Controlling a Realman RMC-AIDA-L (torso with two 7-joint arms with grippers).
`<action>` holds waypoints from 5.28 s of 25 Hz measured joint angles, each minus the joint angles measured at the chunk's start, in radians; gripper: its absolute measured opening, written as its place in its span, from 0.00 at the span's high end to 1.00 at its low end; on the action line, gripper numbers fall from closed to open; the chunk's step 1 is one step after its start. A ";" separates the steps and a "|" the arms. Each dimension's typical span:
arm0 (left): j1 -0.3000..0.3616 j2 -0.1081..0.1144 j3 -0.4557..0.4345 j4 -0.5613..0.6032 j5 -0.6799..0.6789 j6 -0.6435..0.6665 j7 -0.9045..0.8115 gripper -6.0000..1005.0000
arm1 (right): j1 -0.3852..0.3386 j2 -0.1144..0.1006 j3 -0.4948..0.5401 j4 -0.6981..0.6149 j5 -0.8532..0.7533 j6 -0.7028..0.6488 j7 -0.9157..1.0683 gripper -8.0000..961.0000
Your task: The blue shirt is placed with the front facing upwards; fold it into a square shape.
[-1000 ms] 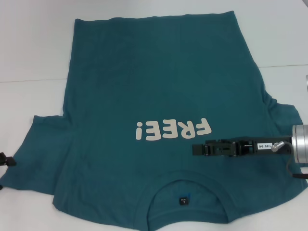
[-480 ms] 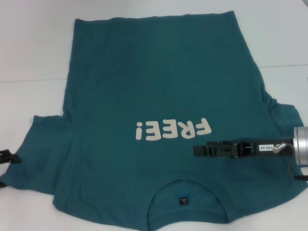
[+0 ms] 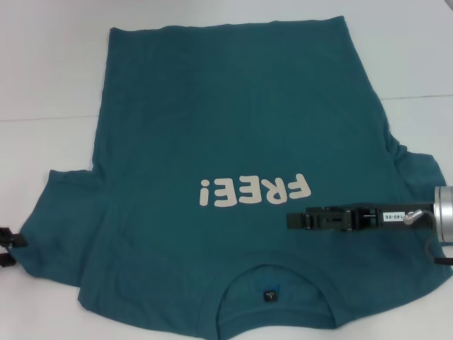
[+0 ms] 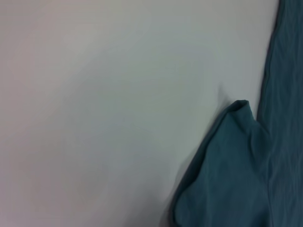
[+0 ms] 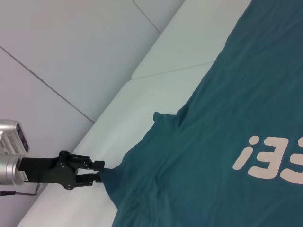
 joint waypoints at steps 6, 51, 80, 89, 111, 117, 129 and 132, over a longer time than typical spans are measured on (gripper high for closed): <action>0.000 0.001 0.001 0.000 0.008 -0.005 0.001 0.59 | 0.000 0.000 0.000 0.000 0.000 0.000 0.000 0.02; 0.090 0.006 -0.166 0.047 -0.171 0.114 0.117 1.00 | 0.003 -0.003 0.008 0.000 0.000 -0.003 0.009 0.02; 0.026 -0.044 0.015 0.107 -0.304 0.278 0.145 1.00 | -0.002 0.000 0.021 0.007 0.000 0.005 0.009 0.02; -0.076 -0.054 0.119 0.103 -0.300 0.267 0.144 1.00 | -0.002 -0.004 0.028 0.029 0.000 0.023 0.001 0.02; -0.168 -0.069 0.500 0.003 -0.272 0.030 0.116 0.98 | -0.005 -0.003 0.028 0.029 -0.005 0.042 -0.001 0.02; -0.172 -0.073 0.496 -0.005 -0.236 -0.008 0.121 0.85 | -0.005 -0.003 0.028 0.029 -0.005 0.048 -0.002 0.02; -0.101 -0.059 0.194 0.030 -0.260 -0.046 0.030 0.46 | -0.009 -0.006 0.026 0.029 -0.004 0.048 -0.002 0.02; -0.098 -0.050 0.198 0.005 -0.255 -0.081 0.012 0.33 | -0.010 -0.007 0.027 0.029 -0.002 0.049 -0.001 0.02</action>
